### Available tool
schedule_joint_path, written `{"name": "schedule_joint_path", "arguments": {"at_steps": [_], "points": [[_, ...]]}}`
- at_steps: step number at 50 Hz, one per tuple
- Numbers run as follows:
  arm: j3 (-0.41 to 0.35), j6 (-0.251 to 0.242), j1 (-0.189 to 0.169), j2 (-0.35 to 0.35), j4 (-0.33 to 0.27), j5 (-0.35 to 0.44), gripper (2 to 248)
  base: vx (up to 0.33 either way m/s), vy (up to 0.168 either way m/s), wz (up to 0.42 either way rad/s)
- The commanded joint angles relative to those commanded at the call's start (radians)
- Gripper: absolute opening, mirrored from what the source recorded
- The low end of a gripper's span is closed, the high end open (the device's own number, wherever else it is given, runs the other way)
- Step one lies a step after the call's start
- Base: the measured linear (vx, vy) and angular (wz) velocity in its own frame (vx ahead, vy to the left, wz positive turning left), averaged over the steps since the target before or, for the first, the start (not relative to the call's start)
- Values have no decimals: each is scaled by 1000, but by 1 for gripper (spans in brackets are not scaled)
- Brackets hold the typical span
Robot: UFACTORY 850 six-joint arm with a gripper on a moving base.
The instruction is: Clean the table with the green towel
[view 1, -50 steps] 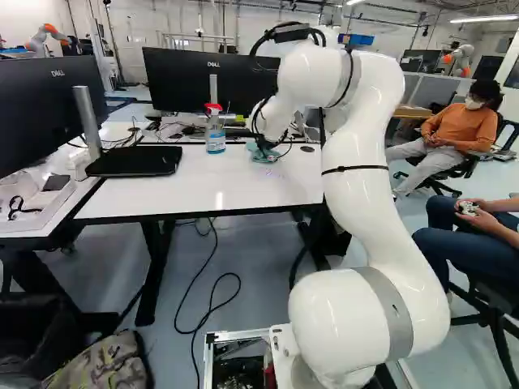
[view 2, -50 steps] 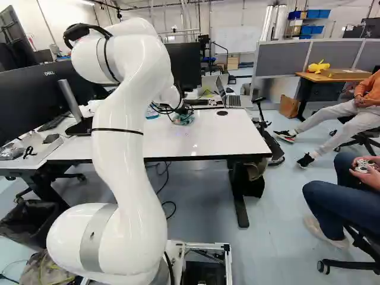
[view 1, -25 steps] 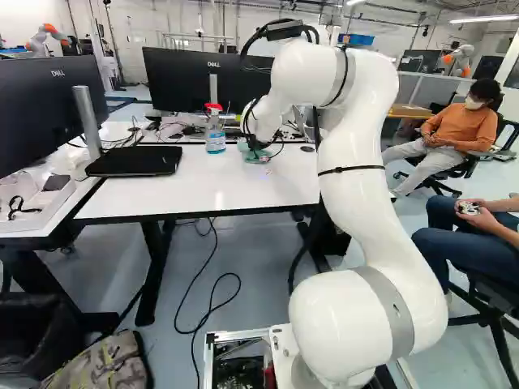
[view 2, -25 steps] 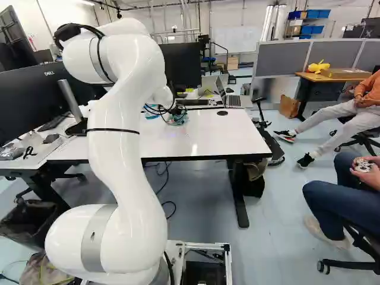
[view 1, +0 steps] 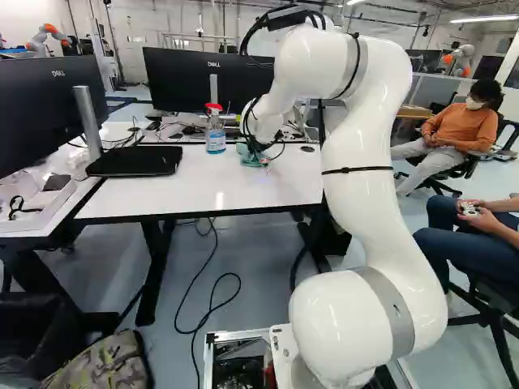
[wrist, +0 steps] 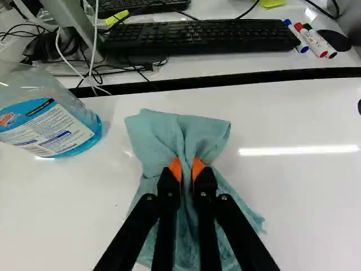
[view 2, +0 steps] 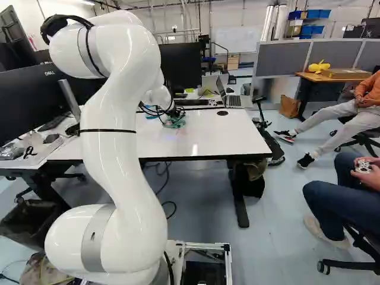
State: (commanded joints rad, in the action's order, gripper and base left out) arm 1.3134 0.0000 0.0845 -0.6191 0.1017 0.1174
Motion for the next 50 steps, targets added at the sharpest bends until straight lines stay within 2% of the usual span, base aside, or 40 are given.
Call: {"name": "schedule_joint_path", "arguments": {"at_steps": [19, 38, 50], "points": [[-10, 0, 1, 40, 0, -12, 41, 0, 0, 0], [-22, 0, 6, 85, 0, -97, 41, 0, 0, 0], [-56, 0, 12, 133, 0, -145, 41, 0, 0, 0]]}}
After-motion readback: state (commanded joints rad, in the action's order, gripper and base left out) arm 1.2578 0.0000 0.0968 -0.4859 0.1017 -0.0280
